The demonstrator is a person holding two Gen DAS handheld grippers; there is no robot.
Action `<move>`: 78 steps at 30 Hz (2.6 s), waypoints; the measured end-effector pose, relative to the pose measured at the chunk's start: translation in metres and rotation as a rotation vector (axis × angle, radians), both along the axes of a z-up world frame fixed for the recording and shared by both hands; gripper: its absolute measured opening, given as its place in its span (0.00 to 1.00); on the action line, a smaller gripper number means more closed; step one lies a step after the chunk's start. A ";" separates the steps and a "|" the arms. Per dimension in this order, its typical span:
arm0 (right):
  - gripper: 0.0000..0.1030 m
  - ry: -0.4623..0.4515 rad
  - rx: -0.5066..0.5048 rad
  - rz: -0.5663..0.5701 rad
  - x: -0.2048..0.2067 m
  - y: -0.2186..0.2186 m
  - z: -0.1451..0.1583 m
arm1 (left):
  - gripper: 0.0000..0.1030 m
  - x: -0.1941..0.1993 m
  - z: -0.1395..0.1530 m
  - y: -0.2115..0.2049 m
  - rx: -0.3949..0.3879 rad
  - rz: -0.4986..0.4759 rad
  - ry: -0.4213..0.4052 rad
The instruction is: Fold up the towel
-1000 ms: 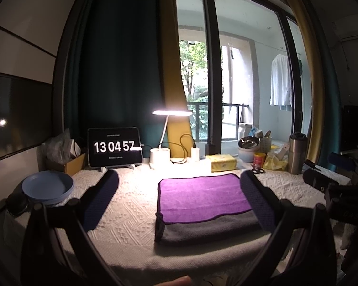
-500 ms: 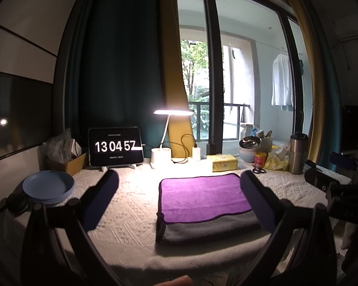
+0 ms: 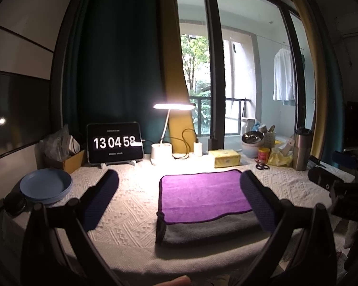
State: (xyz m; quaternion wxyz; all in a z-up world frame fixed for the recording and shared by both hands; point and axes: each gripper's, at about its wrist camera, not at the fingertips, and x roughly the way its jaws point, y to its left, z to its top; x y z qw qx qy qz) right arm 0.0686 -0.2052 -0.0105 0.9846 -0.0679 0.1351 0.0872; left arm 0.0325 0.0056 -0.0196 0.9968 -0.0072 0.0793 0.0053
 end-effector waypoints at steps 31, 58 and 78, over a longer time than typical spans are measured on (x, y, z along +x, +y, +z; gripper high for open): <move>0.60 0.318 0.048 0.022 0.103 -0.027 -0.066 | 0.89 0.127 -0.079 0.003 -0.060 -0.035 0.507; 0.25 0.477 -0.030 0.014 0.143 -0.021 -0.120 | 0.37 0.153 -0.117 -0.007 0.025 -0.036 0.643; 0.06 0.283 -0.052 0.017 0.120 -0.022 -0.081 | 0.05 0.136 -0.089 -0.005 0.010 -0.076 0.526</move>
